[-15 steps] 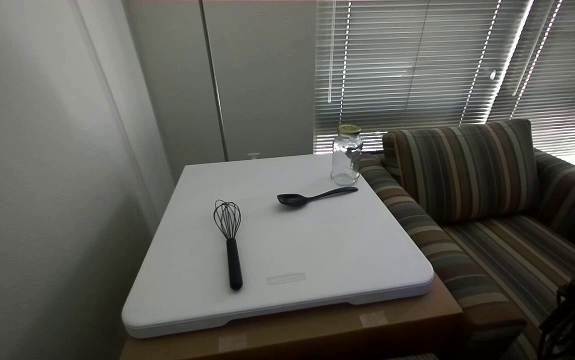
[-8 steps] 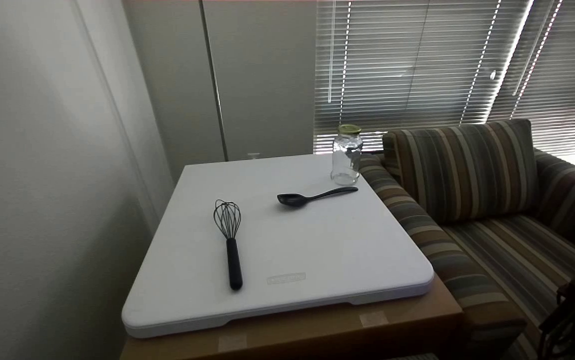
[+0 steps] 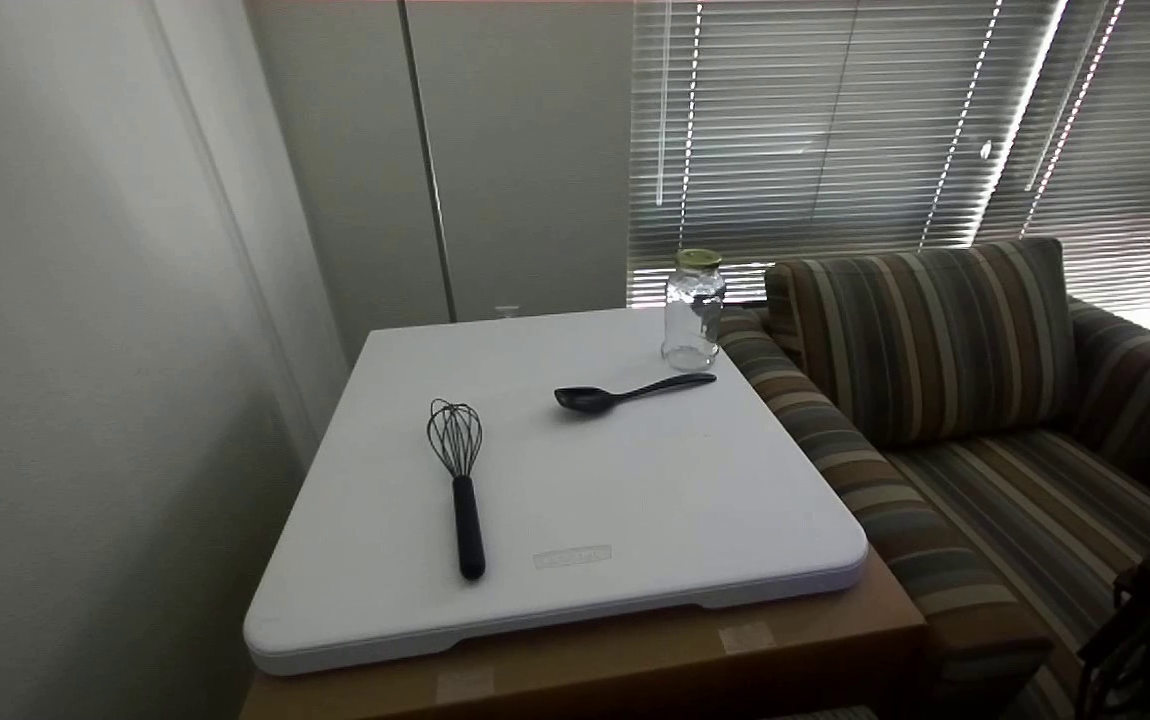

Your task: Take the lid off the glass jar

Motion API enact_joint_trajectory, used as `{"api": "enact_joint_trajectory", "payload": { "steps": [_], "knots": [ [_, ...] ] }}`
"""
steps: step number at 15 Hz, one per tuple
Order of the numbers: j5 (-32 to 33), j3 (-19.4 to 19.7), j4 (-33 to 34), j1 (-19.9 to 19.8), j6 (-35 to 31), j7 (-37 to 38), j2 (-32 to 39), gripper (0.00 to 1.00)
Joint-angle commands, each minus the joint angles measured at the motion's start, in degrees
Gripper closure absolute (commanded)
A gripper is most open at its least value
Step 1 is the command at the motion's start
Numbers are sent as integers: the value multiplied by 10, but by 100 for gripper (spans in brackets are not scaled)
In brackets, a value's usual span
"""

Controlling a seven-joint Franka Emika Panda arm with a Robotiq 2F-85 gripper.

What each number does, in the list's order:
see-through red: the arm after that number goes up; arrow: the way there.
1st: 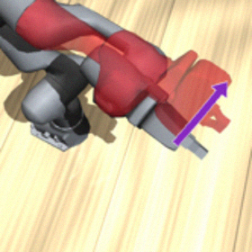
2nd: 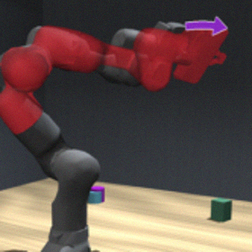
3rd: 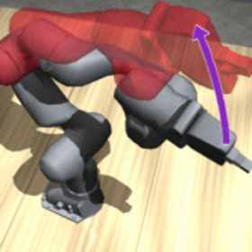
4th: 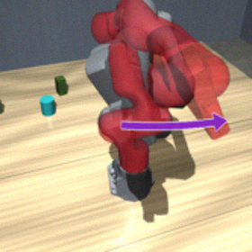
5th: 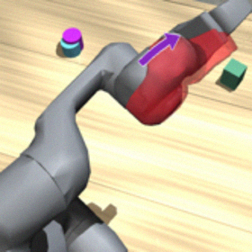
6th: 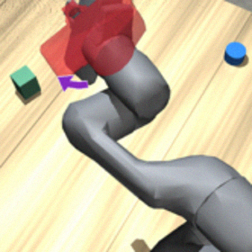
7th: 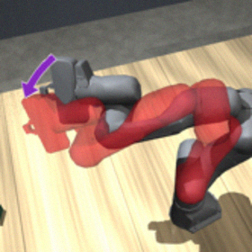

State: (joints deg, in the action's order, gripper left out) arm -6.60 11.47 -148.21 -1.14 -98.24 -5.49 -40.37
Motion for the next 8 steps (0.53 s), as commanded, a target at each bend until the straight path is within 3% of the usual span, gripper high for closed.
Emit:
{"api": "enact_joint_trajectory", "payload": {
  "steps": [1, 4, 5, 6, 8],
  "knots": [
    [-24, -11, 76, 13, -39, -24, 139, 0],
    [-9, 2, 139, 35, -61, -14, 235, 0],
    [-13, -18, 161, 11, -53, -6, 255, 0],
    [-15, -25, 105, 9, -58, -8, 187, 0],
    [-14, -27, 141, 6, -58, -6, 236, 0]
  ]
}}
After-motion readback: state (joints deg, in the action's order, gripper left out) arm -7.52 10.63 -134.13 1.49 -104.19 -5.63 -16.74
